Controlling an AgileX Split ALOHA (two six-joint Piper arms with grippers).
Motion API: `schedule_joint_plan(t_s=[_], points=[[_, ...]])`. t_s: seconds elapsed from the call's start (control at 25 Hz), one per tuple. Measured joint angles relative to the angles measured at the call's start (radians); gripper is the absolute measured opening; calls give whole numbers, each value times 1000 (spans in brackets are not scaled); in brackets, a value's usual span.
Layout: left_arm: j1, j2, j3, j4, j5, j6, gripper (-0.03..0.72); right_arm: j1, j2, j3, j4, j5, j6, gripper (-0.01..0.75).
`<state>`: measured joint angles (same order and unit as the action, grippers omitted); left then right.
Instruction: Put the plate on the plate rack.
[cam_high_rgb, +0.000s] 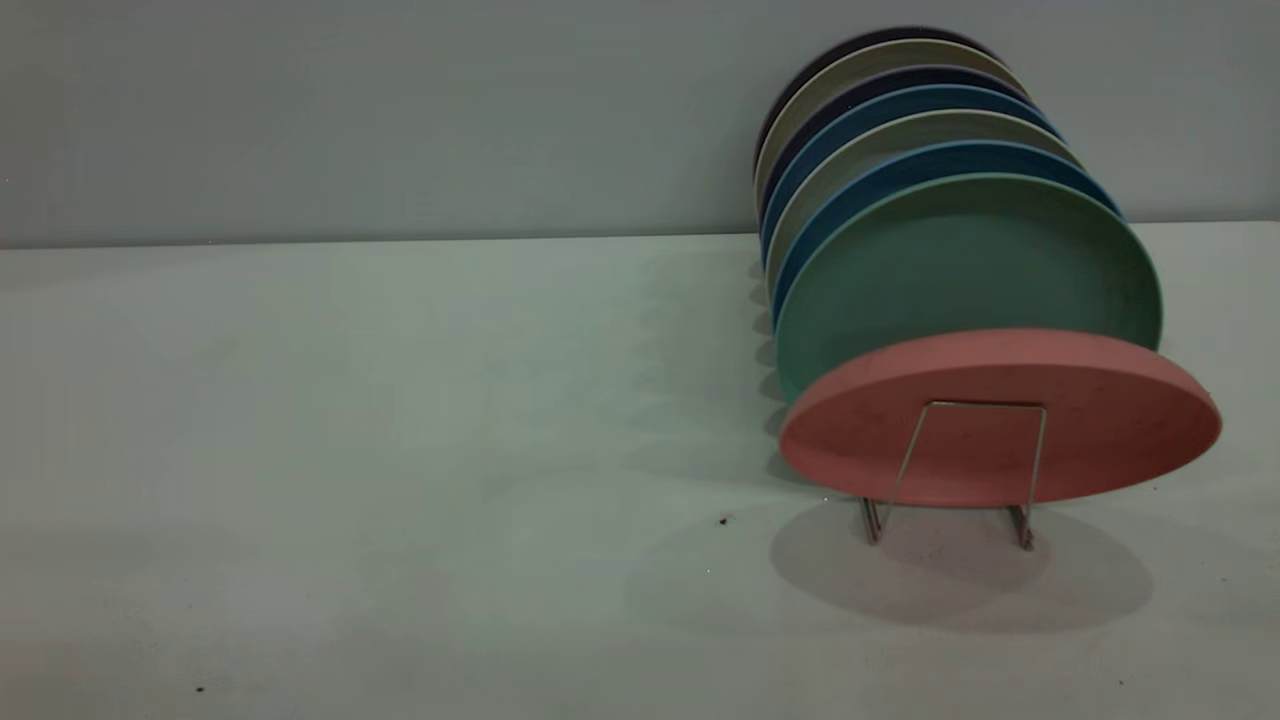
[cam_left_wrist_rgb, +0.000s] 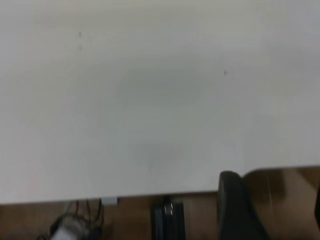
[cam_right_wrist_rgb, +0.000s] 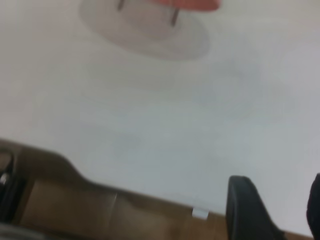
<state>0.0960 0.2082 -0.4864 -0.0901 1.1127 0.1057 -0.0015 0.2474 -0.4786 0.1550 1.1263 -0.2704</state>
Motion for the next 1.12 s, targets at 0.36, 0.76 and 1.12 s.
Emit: schedule_joint_plan(t_s=[0.36, 0.76, 1.12], points=[[0, -227, 0, 0, 18, 0, 416, -3, -187, 0, 0, 13, 1, 316], [0, -230, 0, 0, 25, 0, 416, -3, -264, 0, 1, 19, 1, 314], [0, -230, 0, 0, 25, 0, 416, -3, -266, 0, 1, 20, 2, 305]])
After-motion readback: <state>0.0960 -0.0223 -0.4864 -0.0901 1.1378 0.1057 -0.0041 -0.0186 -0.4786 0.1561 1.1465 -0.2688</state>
